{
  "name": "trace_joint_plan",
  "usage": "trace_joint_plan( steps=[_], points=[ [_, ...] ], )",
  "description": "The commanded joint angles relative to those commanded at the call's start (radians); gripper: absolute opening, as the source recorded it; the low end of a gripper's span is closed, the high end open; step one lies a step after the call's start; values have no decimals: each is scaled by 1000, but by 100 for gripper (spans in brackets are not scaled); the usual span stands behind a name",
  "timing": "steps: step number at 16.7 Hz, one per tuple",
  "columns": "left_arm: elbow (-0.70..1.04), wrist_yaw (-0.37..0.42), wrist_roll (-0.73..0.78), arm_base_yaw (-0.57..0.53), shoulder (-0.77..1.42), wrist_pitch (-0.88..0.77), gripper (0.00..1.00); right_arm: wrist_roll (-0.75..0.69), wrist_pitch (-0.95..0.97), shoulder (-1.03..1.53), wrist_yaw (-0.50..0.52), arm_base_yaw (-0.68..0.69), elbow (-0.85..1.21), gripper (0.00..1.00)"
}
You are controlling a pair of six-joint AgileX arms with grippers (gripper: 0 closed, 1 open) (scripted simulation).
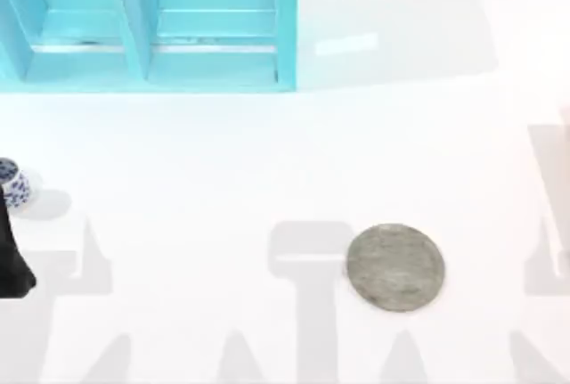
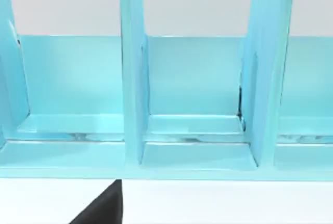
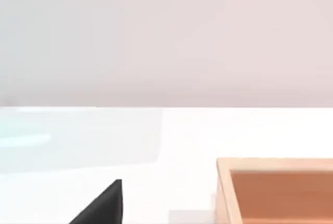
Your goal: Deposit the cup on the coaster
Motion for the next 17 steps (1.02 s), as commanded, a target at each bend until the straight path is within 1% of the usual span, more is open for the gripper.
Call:
trace_joint_plan(
  steps=[4, 6, 8, 10, 12, 15, 17],
  points=[
    [16, -1, 24, 0, 29, -21, 100, 0, 0, 0, 0, 0, 0, 100],
    [53, 2, 82, -5, 97, -71, 100, 0, 0, 0, 0, 0, 0, 100],
    [111, 12, 178, -15, 208, -147, 100, 0, 0, 0, 0, 0, 0, 100],
    [191, 22, 310, -28, 358, -239, 100, 0, 0, 0, 0, 0, 0, 100],
    [291, 26, 476, -37, 542, -339, 100, 0, 0, 0, 0, 0, 0, 100],
    [481, 18, 760, -39, 858, -494, 100, 0, 0, 0, 0, 0, 0, 100],
    [624, 9, 919, -33, 1040, -596, 100, 0, 0, 0, 0, 0, 0, 100]
  ],
)
